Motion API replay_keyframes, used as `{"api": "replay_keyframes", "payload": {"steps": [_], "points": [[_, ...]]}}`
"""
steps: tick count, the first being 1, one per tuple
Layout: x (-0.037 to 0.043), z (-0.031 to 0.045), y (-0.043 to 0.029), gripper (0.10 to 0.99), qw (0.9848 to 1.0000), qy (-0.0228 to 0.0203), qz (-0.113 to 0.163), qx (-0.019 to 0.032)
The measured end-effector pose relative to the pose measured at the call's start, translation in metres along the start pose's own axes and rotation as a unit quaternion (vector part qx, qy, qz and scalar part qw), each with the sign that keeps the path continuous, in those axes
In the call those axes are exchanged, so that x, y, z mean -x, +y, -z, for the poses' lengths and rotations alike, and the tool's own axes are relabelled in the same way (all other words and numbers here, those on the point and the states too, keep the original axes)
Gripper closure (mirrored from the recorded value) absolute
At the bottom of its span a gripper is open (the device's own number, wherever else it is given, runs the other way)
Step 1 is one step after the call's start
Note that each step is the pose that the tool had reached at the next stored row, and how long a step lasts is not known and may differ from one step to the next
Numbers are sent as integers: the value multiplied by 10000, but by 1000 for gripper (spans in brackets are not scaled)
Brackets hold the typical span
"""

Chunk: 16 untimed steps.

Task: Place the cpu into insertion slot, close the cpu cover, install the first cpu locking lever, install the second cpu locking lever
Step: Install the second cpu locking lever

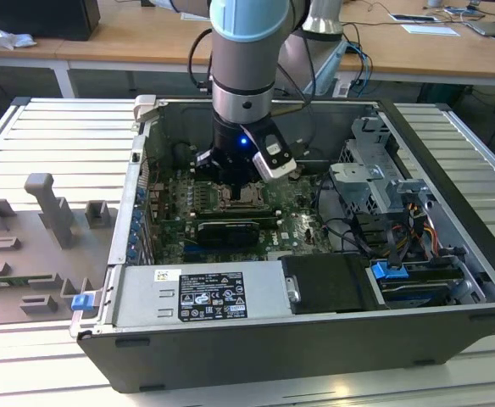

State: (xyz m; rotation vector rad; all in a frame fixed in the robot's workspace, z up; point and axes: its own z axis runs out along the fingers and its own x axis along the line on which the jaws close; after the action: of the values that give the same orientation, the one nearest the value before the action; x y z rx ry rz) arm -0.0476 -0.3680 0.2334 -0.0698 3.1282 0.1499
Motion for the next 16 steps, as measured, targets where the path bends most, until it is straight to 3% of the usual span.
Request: {"api": "replay_keyframes", "payload": {"steps": [7, 11, 16], "points": [[-99, -5, -57, 980, 10000, -2, -1, 10], [-168, -64, -62, 980, 10000, -4, -2, 58], [-174, -183, -93, 980, 10000, -4, 0, 88]]}}
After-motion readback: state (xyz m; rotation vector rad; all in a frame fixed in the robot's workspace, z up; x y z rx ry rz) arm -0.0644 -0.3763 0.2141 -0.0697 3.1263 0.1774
